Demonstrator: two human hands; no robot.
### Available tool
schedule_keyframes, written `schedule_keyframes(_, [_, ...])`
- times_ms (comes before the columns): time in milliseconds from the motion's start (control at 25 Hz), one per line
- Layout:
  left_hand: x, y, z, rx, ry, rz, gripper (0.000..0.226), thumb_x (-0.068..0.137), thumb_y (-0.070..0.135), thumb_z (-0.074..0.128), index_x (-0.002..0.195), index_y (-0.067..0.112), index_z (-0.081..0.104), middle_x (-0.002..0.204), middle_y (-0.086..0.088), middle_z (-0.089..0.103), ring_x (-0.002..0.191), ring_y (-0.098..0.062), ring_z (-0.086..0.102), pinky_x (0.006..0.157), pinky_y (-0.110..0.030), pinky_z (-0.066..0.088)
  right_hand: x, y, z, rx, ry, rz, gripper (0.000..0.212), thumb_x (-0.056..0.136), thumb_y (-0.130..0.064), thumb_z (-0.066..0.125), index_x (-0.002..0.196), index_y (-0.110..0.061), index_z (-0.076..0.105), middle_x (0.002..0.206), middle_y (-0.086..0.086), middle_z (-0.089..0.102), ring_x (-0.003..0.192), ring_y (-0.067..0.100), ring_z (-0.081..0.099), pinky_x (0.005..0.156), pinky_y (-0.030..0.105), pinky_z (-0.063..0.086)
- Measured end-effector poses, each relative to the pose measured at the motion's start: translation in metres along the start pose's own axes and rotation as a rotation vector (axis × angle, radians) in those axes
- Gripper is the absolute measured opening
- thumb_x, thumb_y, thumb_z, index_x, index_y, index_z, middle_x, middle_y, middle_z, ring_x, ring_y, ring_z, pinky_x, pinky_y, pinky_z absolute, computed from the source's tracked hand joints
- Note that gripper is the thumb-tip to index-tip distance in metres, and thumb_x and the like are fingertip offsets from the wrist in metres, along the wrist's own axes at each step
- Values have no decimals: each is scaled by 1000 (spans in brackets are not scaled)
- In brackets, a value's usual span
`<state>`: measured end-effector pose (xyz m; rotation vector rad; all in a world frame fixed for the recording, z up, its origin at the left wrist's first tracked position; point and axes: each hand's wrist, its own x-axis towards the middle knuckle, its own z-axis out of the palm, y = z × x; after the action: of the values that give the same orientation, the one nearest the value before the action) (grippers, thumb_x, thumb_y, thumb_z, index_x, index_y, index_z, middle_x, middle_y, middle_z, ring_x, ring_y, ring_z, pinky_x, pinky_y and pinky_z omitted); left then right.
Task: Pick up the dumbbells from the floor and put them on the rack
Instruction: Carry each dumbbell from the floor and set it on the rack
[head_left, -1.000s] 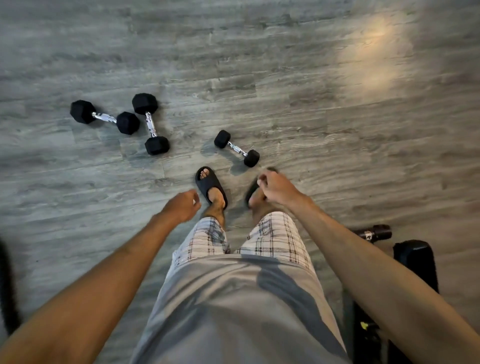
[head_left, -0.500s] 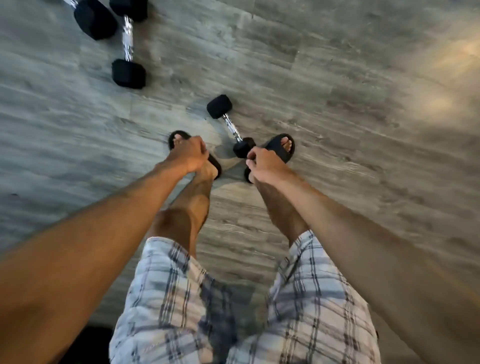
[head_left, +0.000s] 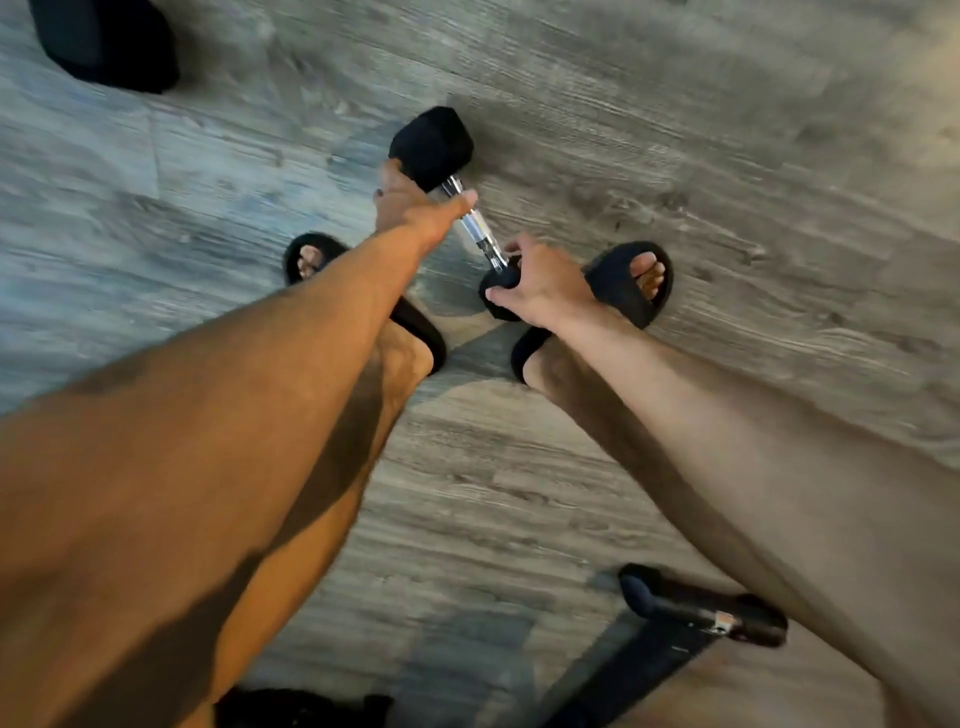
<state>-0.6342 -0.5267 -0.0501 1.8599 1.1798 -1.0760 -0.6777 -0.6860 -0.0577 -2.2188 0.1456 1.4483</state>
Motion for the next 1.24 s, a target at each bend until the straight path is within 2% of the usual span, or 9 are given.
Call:
schedule_keyframes(200, [66,-1,11,-76,50,25,97,71,50,80,144,16,25,146,-11,45,128,-30,52,100,-47,52,62,-7,28,-71,138,-25,62,79,-37,73,130,-16,45,128,12,58,125,33,49,102,43,39])
schedule_keyframes(400, [91,-9,13,-253,-14,96,96,68,44,85,141,19,29,137,-2,51,122,-20,54,92,-40,56,103,-24,45,175,46,52,49,84,-27,71,124,-12,47,116,10,65,111,29,61,82,29,44])
schedule_keyframes(560, [92,-12,2,-291,-57,115,89,65,39,89,133,20,35,129,-3,57,112,-23,63,70,-29,59,106,-34,45,197,6,128,40,95,-24,59,129,-9,45,121,12,63,113,30,60,79,26,39])
schedule_keyframes(680, [85,-15,-10,-267,-64,109,73,70,37,86,122,21,38,123,-6,62,99,-25,70,74,-33,61,94,-40,39,137,16,117,31,99,-20,49,128,-7,46,112,11,64,104,28,62,73,25,36])
schedule_keyframes(840, [43,-23,-38,-307,-144,71,68,76,37,82,123,19,36,120,-9,63,85,-22,74,77,-36,62,46,-51,22,46,24,88,28,100,-16,46,127,-8,46,98,5,54,79,17,51,60,25,35])
schedule_keyframes(880, [24,-26,-47,-333,-168,51,70,76,36,82,126,18,36,120,-10,62,86,-22,74,76,-36,62,27,-56,17,31,14,81,29,100,-17,47,128,-10,46,100,5,54,78,16,51,58,24,35])
schedule_keyframes(1000, [-43,-34,-82,-428,-212,19,76,75,31,84,132,16,36,120,-10,61,88,-23,73,78,-37,61,-36,-82,-6,-38,-23,50,31,99,-19,49,129,-13,45,108,8,58,87,20,52,73,30,41])
schedule_keyframes(1120, [-116,-44,-127,-536,-235,6,83,69,34,87,134,17,40,122,-7,61,97,-25,71,84,-45,60,-110,-119,-28,-109,-78,17,23,98,-16,48,120,-11,47,106,14,62,83,24,54,68,33,38])
schedule_keyframes(1240, [-187,-50,-183,-650,-268,17,80,60,39,90,127,19,50,122,-7,64,105,-25,68,84,-49,60,-190,-166,-53,-146,-117,-38,19,98,-15,47,116,-11,49,104,17,64,85,29,59,66,34,39])
